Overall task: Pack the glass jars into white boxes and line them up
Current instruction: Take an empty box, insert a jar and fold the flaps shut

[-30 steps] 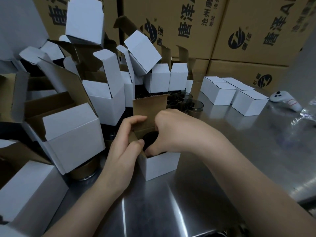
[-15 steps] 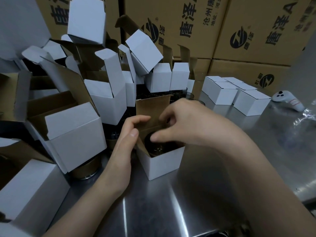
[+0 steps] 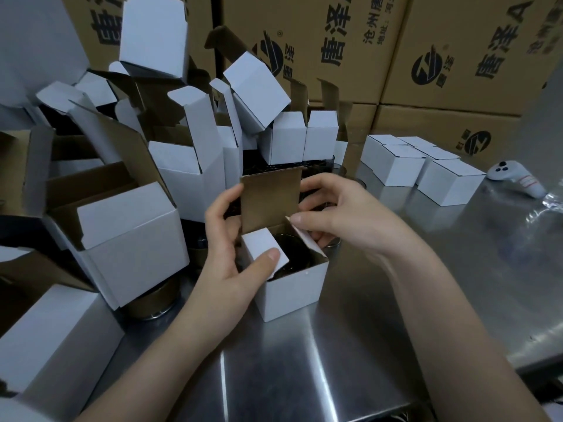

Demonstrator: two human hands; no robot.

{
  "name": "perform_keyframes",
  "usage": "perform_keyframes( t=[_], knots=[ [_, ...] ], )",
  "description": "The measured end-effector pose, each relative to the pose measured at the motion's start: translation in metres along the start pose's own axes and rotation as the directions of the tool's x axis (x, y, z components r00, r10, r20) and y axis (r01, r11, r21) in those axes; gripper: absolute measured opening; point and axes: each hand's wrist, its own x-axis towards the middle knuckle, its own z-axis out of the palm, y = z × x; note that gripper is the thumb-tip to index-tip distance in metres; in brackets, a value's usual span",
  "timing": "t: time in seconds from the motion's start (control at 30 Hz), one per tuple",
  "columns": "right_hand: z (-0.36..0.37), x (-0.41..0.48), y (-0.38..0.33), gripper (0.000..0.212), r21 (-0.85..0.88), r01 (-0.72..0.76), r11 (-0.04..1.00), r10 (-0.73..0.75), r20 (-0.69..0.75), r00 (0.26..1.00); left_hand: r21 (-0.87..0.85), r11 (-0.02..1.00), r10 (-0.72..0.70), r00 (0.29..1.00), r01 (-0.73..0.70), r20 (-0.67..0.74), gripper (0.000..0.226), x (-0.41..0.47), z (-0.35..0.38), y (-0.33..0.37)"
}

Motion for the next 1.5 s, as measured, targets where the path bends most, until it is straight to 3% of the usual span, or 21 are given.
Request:
perform_keyframes(
  t=[0.13,0.37,0.53,0.6,0.73,1.0,1.13,1.23,1.37,1.5],
  knots=[
    [0.004,0.003,0.009,0.036,-0.001,0.073,0.997,-0.072,0.066,0.995,-0.020,0.999,-0.031,0.999,0.031,-0.024,0.078,0.002,-0.001,-0.001],
    [0.010,0.000,0.018,0.029,0.062,0.231,0.971,-0.236,0.099,0.967,0.040,0.999,-0.004,0.999,0.006,-0.038,0.040,0.005,-0.001,0.006],
    [0.004,-0.001,0.021,0.032,0.073,0.182,0.981,-0.191,0.138,0.972,0.034,0.998,-0.058,0.997,0.060,-0.053,0.020,0.003,0.001,0.007],
    [0.000,-0.004,0.022,0.032,0.094,0.142,0.985,-0.159,0.208,0.965,0.001,0.996,-0.089,0.994,0.089,-0.066,0.022,0.003,0.002,0.006],
    [-0.007,-0.008,0.021,0.053,0.148,0.077,0.986,-0.115,0.272,0.955,-0.050,0.994,-0.101,0.992,0.098,-0.072,0.032,0.003,-0.001,0.004],
    [-0.014,-0.010,0.021,0.042,0.260,-0.008,0.965,-0.094,0.377,0.922,-0.134,0.990,-0.037,0.999,0.036,-0.004,0.022,0.009,-0.003,-0.001],
    [-0.013,-0.011,0.022,0.044,0.272,0.007,0.962,-0.116,0.385,0.916,-0.161,0.984,-0.073,0.997,0.077,0.033,0.037,0.006,-0.004,-0.004],
    [-0.011,-0.013,0.021,0.047,0.148,0.048,0.988,-0.105,0.408,0.907,-0.119,0.990,-0.068,0.997,0.073,0.046,0.048,0.003,-0.002,0.001],
    [-0.007,-0.013,0.021,0.046,0.146,0.057,0.988,-0.110,0.390,0.914,0.054,0.997,-0.051,0.994,0.046,0.092,0.046,-0.002,-0.001,0.007],
    [-0.004,-0.014,0.020,0.033,0.142,0.113,0.983,-0.154,0.321,0.934,0.088,0.996,-0.025,0.998,0.020,0.053,0.039,-0.002,-0.001,0.008]
  ],
)
